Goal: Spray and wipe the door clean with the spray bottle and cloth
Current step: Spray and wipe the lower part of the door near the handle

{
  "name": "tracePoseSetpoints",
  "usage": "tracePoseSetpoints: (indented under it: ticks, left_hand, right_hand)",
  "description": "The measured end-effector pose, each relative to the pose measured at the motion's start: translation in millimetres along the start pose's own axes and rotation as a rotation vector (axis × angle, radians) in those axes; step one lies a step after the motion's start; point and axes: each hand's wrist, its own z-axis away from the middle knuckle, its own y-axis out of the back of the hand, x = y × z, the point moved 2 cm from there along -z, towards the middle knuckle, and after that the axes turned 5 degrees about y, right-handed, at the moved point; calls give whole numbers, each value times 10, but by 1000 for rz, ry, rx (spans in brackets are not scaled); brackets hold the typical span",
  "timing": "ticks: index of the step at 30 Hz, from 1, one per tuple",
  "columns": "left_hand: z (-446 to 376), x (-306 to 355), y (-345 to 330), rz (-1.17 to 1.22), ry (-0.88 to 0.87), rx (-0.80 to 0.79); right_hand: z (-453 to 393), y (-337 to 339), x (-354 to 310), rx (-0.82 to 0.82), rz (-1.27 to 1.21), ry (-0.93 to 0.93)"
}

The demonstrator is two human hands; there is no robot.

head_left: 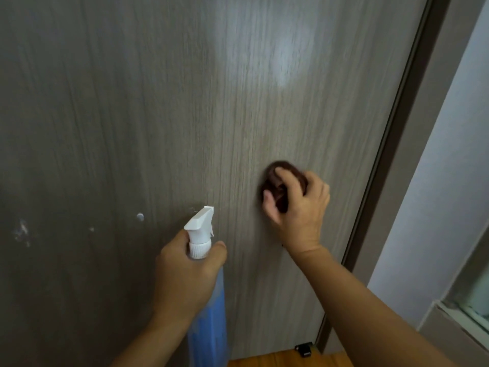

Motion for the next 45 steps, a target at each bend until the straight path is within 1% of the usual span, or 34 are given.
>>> tracePoseSetpoints:
  ticks: [2,5,11,14,17,18,19,20,22,23,24,25,30,35,36,37,39,42,44,45]
  left_hand:
    - [-10,-6,-3,-2,-11,-1]
    - [-14,-24,-4,7,-13,-9]
    - [-25,-23,-47,15,-12,-31]
    - [-10,7,-90,1,-6,-23]
    - [33,30,-141,0,-8,-24]
    - [50,34,-161,-3,-8,-23]
    - [68,38,-180,-3,-7,-23]
    - [85,46,-199,1,-7,-27]
    - [113,63,-236,5,-17,-44]
    - [123,69,-251,5,-23,-51]
    - [132,74,-264,4,-27,-55]
    - [138,76,-272,3,-30,-57]
    - [165,67,-308,-5,-52,-62]
    - [177,64,-347,-19,-43,-75]
    - [178,62,-345,-27,-42,-83]
    - [178,59,-338,-34,-40,-90]
    - [183,62,-328,-41,-42,-102]
    - [199,58,-345,-49,-51,-117]
    - [219,36,-367,-40,-43,-114]
    - [234,22,-379,-35,-38,-118]
  right_hand:
    - [-123,-22,-37,52,0,-100]
    - [-58,-87,-178,61,0,-145]
    - [376,-99,-283,-97,10,-9]
    - [514,-41,-252,-183,17,26]
    - [592,62,-191,-237,-37,38]
    - [606,104,-149,-230,-64,-10]
    - [609,144,-90,-198,-98,-110]
    - [604,184,-7,-137,-137,-262]
    - [567,264,231,37,-191,-612]
    - [548,311,369,116,-183,-739]
    - [541,354,493,163,-161,-804]
    - [554,392,589,175,-143,-820]
    - [965,328,712,33,-106,-750]
    - [1186,102,474,10,-95,-875]
    - [1203,66,372,5,-92,-871]
    - [1228,31,268,-12,-91,-839]
    - [1303,-19,92,-78,-85,-705]
    - [1365,2,40,-178,-97,-530]
    - [1321,78,138,-199,-118,-467]
    - [1285,120,216,-189,-109,-474]
